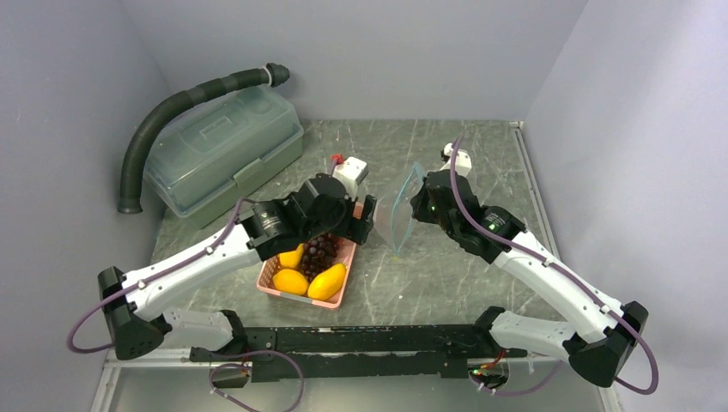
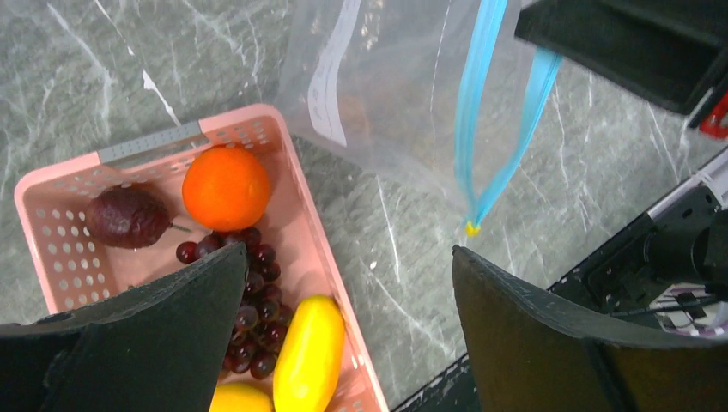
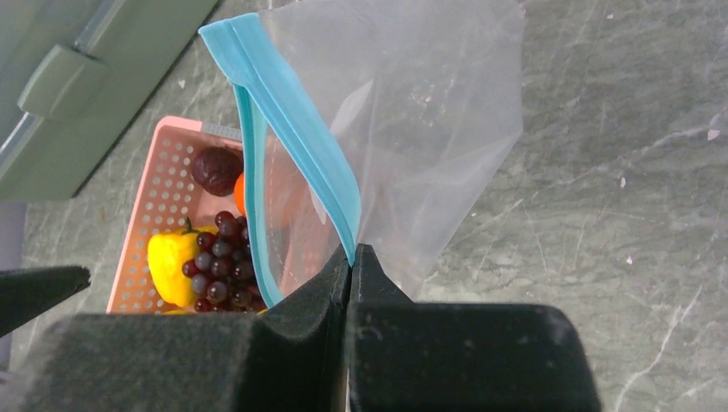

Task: Place the food in the zip-top bag and seal the zipper
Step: Open the zipper of the food storage bag.

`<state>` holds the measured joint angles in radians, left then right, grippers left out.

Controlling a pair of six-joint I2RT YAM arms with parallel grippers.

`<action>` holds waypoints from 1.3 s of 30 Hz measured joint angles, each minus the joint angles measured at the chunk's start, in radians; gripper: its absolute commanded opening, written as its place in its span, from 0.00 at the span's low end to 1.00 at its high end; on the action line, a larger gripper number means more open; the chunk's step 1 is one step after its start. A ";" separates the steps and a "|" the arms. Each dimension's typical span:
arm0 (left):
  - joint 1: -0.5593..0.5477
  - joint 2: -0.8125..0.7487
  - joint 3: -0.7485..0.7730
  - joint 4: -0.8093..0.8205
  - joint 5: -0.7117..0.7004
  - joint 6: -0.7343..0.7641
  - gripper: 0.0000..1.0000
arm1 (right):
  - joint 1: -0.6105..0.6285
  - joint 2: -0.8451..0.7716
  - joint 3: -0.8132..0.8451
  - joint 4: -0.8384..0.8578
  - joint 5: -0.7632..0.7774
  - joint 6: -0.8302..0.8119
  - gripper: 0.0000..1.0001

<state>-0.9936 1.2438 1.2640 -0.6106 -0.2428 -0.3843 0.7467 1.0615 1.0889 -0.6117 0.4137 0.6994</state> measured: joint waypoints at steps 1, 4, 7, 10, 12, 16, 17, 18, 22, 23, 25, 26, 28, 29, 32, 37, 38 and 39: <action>-0.008 0.012 0.003 0.013 -0.013 -0.003 0.92 | 0.002 0.000 0.000 -0.007 0.000 0.000 0.00; -0.033 0.046 0.011 0.045 -0.045 -0.008 0.91 | 0.009 0.000 0.001 -0.028 0.000 0.004 0.00; -0.060 0.081 0.024 0.075 -0.071 -0.022 0.89 | 0.011 0.001 0.001 -0.039 -0.001 0.010 0.00; -0.082 0.113 0.037 0.098 -0.093 -0.029 0.89 | 0.013 0.001 0.001 -0.040 -0.001 0.014 0.00; -0.095 0.131 0.042 0.113 -0.103 -0.030 0.87 | 0.014 0.001 0.001 -0.040 -0.001 0.017 0.00; -0.114 0.163 0.057 0.135 -0.123 -0.030 0.85 | 0.016 0.001 0.001 -0.040 -0.002 0.021 0.00; -0.117 0.173 0.064 0.137 -0.129 -0.030 0.84 | 0.016 0.001 0.001 -0.040 -0.002 0.023 0.00; -0.122 0.183 0.071 0.143 -0.137 -0.030 0.83 | 0.016 0.001 0.001 -0.040 -0.002 0.026 0.00; -0.135 0.212 0.079 0.159 -0.171 -0.033 0.78 | 0.020 0.001 0.001 -0.039 -0.002 0.030 0.00; -0.137 0.221 0.080 0.162 -0.180 -0.035 0.77 | 0.020 0.001 0.000 -0.039 -0.002 0.031 0.00; -0.140 0.238 0.084 0.167 -0.197 -0.042 0.76 | 0.021 0.000 0.000 -0.039 -0.002 0.034 0.00; -0.141 0.248 0.085 0.171 -0.206 -0.046 0.75 | 0.021 -0.001 0.000 -0.039 -0.002 0.034 0.00; -0.143 0.268 0.085 0.182 -0.223 -0.050 0.72 | 0.021 -0.004 0.000 -0.039 -0.002 0.036 0.00; -0.143 0.277 0.087 0.183 -0.230 -0.051 0.70 | 0.021 -0.006 0.000 -0.039 -0.002 0.037 0.00; -0.145 0.298 0.090 0.190 -0.245 -0.055 0.62 | 0.021 -0.014 0.000 -0.039 -0.002 0.037 0.00; -0.148 0.319 0.096 0.205 -0.272 -0.056 0.51 | 0.021 -0.025 0.000 -0.039 -0.002 0.037 0.00; -0.148 0.320 0.096 0.206 -0.277 -0.056 0.48 | 0.021 -0.027 -0.001 -0.039 -0.002 0.037 0.00; -0.148 0.321 0.096 0.208 -0.280 -0.055 0.45 | 0.021 -0.030 -0.002 -0.039 -0.002 0.037 0.00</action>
<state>-1.1416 1.5650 1.3602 -0.4023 -0.5228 -0.4397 0.7677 1.0313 1.0874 -0.6510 0.4122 0.7364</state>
